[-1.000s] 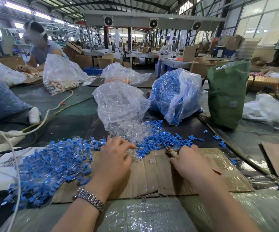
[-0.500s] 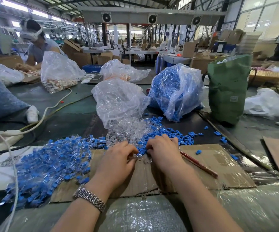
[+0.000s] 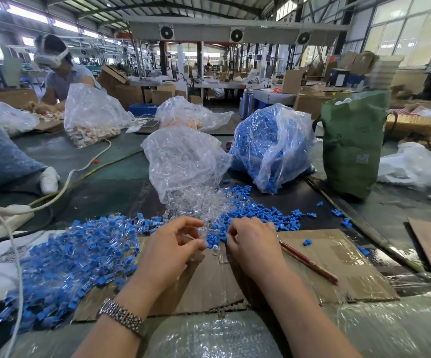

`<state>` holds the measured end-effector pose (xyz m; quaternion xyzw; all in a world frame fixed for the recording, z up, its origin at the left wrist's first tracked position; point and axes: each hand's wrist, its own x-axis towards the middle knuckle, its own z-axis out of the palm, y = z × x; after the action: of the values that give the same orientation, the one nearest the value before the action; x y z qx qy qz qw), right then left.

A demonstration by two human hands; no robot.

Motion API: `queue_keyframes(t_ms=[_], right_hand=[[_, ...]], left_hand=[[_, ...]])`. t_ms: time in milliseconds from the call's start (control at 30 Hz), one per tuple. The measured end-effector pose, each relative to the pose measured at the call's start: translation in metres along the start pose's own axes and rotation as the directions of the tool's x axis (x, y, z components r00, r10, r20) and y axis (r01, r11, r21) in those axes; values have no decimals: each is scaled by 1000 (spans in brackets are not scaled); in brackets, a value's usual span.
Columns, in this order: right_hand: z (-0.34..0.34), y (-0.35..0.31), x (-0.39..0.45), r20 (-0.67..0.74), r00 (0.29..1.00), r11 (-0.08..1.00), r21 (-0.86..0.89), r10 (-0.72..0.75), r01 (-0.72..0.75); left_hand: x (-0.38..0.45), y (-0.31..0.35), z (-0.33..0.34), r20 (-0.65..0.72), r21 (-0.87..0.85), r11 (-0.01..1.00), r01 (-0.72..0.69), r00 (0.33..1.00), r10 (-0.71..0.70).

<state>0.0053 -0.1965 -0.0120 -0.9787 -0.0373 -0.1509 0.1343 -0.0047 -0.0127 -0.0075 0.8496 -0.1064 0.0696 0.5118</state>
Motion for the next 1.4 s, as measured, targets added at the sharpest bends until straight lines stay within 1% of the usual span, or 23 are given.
queue_keyframes(t_ms=[67, 167, 233, 267, 333, 433, 467, 500, 533, 567, 600, 633, 667, 700, 833, 1000, 1067, 1200, 1400], right_hand=[[1, 0, 0, 16, 1000, 999, 34, -25, 24], [2, -1, 0, 76, 994, 997, 6, -76, 76], [2, -1, 1, 88, 993, 997, 6, -80, 79], [2, -1, 1, 76, 994, 997, 26, -80, 78], [2, 0, 1, 10, 997, 992, 106, -73, 72], [-1, 2, -3, -80, 996, 962, 263, -50, 69], [-3, 2, -4, -95, 995, 929, 366, -22, 56], [-5, 0, -6, -91, 996, 865, 502, 19, 30], [-7, -3, -7, -68, 996, 763, 647, 55, 2], [-10, -5, -7, -38, 997, 633, 774, 71, -15], [-13, -6, -7, -21, 998, 509, 861, 67, -16], [-15, -7, -7, -18, 998, 416, 909, 52, -6], [-16, -6, -7, -23, 999, 371, 929, 32, 10], [-18, -6, -7, -30, 999, 366, 930, 11, 24], [-17, -8, -10, -44, 998, 459, 886, -42, 58], [-15, -9, -11, -78, 994, 576, 811, -70, 105], [-16, -10, -13, -100, 991, 606, 785, -85, 131], [-18, -11, -15, -124, 985, 611, 773, -121, 173], [-20, -10, -16, -122, 981, 634, 750, -149, 190]], left_hand=[[0, 1, 0, 7, -28, 999, 18, 1000, -17], [1, 0, -1, 23, -79, 996, 41, 999, -39], [1, -1, -2, 46, -155, 985, 69, 997, -62], [1, -1, -3, 60, -217, 972, 92, 995, -81], [2, -1, -4, 87, -330, 933, 143, 989, -121], [3, -4, -5, 114, -415, 892, 179, 983, -144], [3, -5, -6, 127, -427, 886, 182, 982, -141], [3, -5, -6, 137, -431, 884, 180, 982, -134], [3, -5, -6, 140, -422, 890, 171, 983, -122], [3, -6, -5, 134, -398, 904, 156, 985, -111], [2, -6, -4, 123, -367, 920, 137, 987, -98], [2, -5, -3, 112, -341, 932, 120, 990, -86], [2, -5, -3, 105, -325, 940, 104, 992, -74], [2, -5, -3, 103, -317, 944, 92, 993, -62], [2, -4, -3, 123, -351, 933, 78, 992, -36], [2, -4, -3, 155, -417, 903, 102, 987, -40], [2, -5, -5, 164, -459, 881, 113, 986, -41], [2, -4, -7, 197, -545, 823, 160, 979, -60], [0, 1, -7, 197, -549, 821, 157, 979, -56]])
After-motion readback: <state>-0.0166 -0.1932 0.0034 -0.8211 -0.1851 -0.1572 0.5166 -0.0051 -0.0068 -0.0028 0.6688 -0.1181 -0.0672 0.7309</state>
